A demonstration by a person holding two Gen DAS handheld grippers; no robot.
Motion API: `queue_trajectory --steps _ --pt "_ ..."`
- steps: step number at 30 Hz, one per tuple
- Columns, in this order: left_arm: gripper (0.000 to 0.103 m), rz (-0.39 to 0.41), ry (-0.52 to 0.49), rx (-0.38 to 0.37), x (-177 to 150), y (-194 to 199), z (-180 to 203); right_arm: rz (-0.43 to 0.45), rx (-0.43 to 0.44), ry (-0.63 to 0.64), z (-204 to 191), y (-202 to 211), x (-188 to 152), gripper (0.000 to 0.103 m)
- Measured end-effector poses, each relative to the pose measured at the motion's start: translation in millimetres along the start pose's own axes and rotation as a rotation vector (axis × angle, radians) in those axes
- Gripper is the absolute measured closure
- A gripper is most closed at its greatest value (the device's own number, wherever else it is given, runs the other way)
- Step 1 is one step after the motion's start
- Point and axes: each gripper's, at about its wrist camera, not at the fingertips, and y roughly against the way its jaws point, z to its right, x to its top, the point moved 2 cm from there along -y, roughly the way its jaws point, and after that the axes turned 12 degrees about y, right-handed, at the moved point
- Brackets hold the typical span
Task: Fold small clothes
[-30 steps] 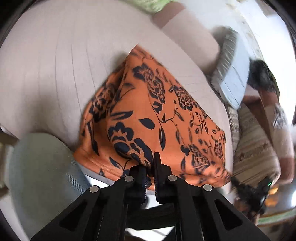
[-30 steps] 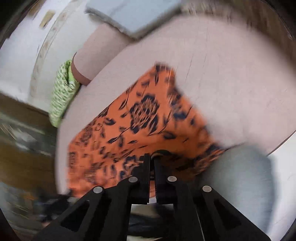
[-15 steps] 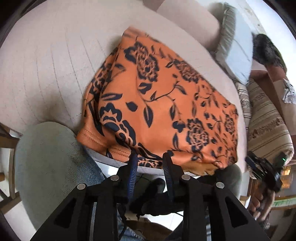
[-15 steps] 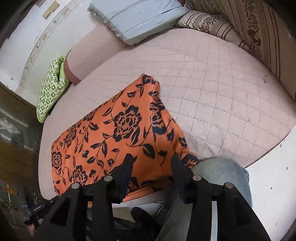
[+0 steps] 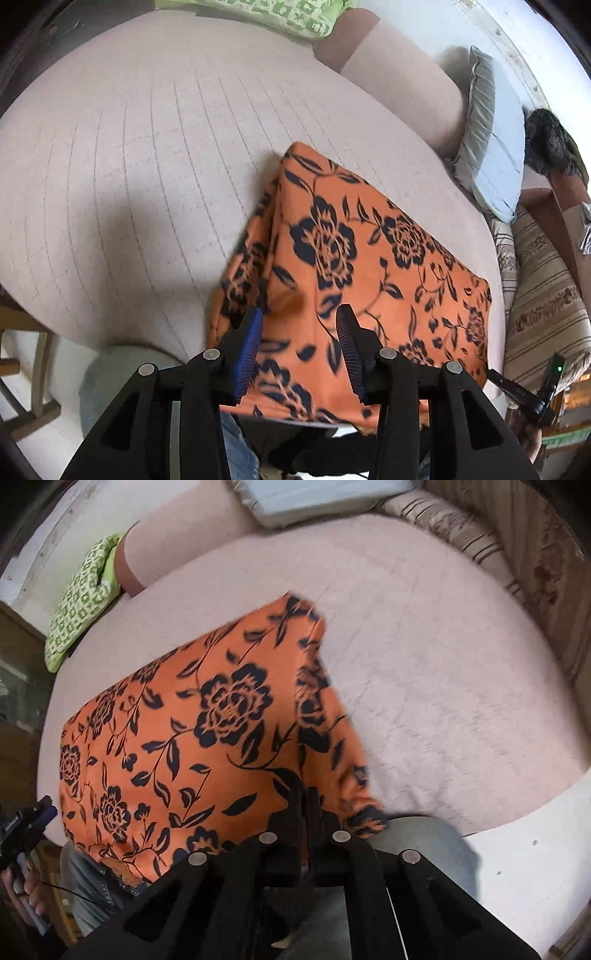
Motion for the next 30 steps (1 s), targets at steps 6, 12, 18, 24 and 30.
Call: queue_trajectory --steps 6,12,18,24,30 --pt "0.06 0.014 0.023 0.004 21 -11 4 0.039 0.134 0.008 7 9 6 0.078" --pt "0.05 0.026 0.02 -0.005 60 -42 20 0.139 0.256 0.033 13 5 70 0.038" --pt "0.049 -0.007 0.059 0.006 106 -100 18 0.031 0.256 -0.051 50 -74 124 0.038" --pt "0.039 -0.064 0.051 -0.034 121 -136 8 -0.01 0.345 -0.06 56 -104 129 0.046" --pt "0.077 -0.127 0.089 -0.109 124 -148 9 -0.032 0.4 -0.063 54 -112 125 0.082"
